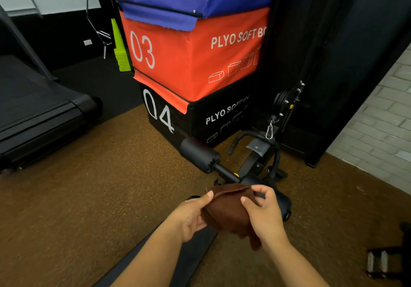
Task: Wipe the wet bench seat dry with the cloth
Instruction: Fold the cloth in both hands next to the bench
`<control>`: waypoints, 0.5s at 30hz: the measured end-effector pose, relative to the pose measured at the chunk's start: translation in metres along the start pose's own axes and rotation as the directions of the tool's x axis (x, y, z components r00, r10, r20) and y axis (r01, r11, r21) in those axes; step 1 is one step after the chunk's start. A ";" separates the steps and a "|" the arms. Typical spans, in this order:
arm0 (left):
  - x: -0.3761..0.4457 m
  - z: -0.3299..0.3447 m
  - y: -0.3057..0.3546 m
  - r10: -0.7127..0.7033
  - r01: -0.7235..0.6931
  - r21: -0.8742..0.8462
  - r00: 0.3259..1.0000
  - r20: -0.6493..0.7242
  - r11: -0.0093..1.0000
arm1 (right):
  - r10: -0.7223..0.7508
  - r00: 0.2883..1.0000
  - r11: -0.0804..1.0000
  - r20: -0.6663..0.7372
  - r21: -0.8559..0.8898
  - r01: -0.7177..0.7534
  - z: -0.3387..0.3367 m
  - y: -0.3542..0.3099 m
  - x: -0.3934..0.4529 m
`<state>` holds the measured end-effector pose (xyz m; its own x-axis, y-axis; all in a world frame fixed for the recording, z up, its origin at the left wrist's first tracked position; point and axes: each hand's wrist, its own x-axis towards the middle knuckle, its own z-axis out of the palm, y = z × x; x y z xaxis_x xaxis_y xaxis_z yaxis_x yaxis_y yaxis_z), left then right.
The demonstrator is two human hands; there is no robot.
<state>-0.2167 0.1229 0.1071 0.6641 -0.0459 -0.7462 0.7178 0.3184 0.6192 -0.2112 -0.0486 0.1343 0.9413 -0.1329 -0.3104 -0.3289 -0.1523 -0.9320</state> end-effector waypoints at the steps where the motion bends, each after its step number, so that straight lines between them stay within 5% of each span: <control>1: 0.004 0.006 0.000 -0.011 0.012 0.029 0.999 -0.052 0.999 | -0.027 0.999 0.999 0.034 -0.024 0.028 -0.004 -0.001 0.001; 5: 0.015 0.025 -0.006 -0.033 0.055 0.159 0.989 -0.143 0.986 | -0.165 0.986 0.976 -0.007 -0.146 0.162 -0.015 0.001 0.010; 11: 0.033 0.038 0.006 0.187 -0.209 0.193 0.974 0.129 0.959 | -0.189 0.967 0.978 -0.170 -0.119 0.171 -0.037 0.004 0.025; 15: 0.051 0.056 0.024 0.279 -0.326 0.271 0.940 0.199 0.906 | -0.109 0.989 0.993 -0.103 0.041 0.114 -0.049 0.009 0.037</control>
<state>-0.1537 0.0757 0.0978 0.8656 -0.1428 -0.4800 0.4903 0.0469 0.8703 -0.1827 -0.1033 0.1240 0.9586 -0.2153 -0.1861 -0.2162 -0.1258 -0.9682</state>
